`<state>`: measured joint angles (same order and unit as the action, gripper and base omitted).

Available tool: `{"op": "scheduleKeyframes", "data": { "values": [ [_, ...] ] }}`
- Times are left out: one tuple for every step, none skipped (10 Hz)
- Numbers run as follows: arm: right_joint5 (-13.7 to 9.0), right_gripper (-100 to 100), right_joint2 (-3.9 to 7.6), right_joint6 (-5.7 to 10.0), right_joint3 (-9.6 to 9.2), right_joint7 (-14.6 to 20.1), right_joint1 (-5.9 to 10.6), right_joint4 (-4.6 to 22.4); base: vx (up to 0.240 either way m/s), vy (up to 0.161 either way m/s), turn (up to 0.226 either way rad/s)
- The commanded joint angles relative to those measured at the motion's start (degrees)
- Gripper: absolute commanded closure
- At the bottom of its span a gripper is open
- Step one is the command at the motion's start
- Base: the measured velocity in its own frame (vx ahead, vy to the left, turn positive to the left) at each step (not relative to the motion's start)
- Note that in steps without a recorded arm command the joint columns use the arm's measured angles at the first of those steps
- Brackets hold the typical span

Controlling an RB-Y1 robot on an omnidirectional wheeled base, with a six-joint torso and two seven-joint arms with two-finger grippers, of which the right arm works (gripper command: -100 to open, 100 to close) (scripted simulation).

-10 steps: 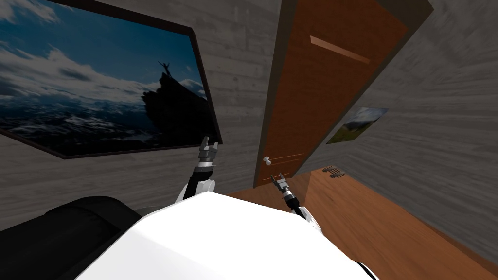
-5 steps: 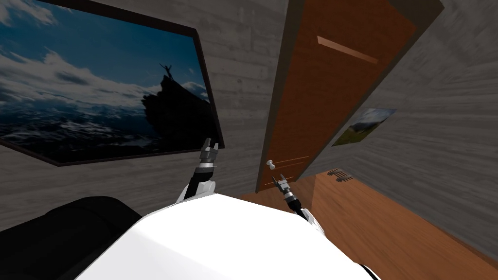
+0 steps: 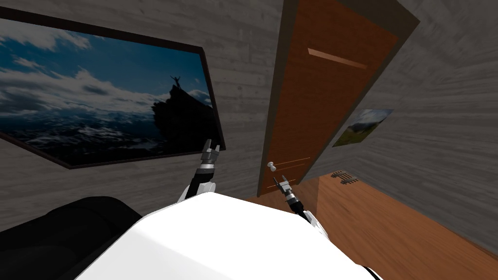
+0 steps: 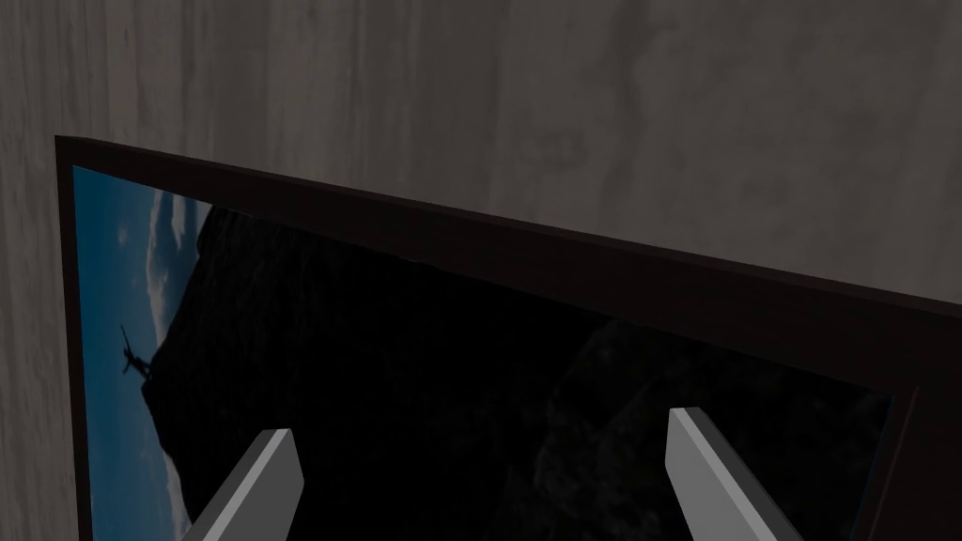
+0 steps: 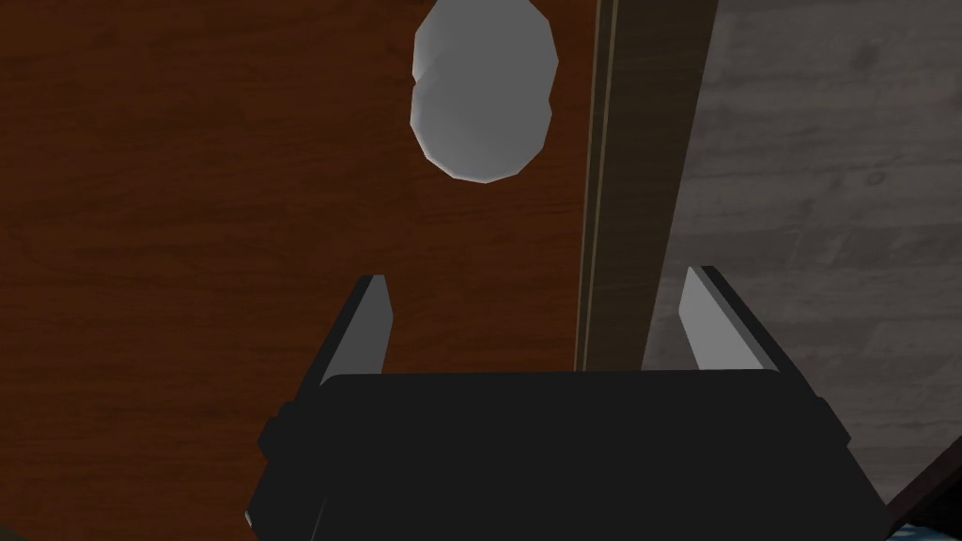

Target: Pull the door open

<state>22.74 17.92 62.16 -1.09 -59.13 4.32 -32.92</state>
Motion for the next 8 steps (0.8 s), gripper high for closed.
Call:
{"op": "scheduleKeyframes", "data": {
  "values": [
    [-0.3, -100, 0.27, 0.16, -0.21, 0.0, -0.21, 0.0, 0.029, 0.022, -0.003],
    [-0.3, -100, 0.27, 0.16, -0.21, 0.0, -0.21, 0.0, 0.026, -0.002, 0.0],
    [-0.3, -100, 0.27, 0.16, -0.21, 0.0, -0.21, 0.0, -0.008, -0.022, 0.007],
    [-0.3, -100, 0.27, 0.16, -0.21, 0.0, -0.21, 0.0, 0.0, -0.021, 0.006],
    [-0.3, -100, 0.27, 0.16, -0.21, 0.0, -0.21, 0.0, 0.014, 0.015, 0.006],
    [-0.3, -100, 0.27, 0.16, -0.21, 0.0, -0.21, 0.0, 0.001, 0.018, -0.008],
    [-0.3, -100, 0.27, 0.16, -0.21, 0.0, -0.21, 0.0, 0.009, -0.016, -0.006],
    [-0.3, -100, 0.27, 0.16, -0.21, 0.0, -0.21, 0.0, 0.01, 0.0, 0.01]
  ]
}}
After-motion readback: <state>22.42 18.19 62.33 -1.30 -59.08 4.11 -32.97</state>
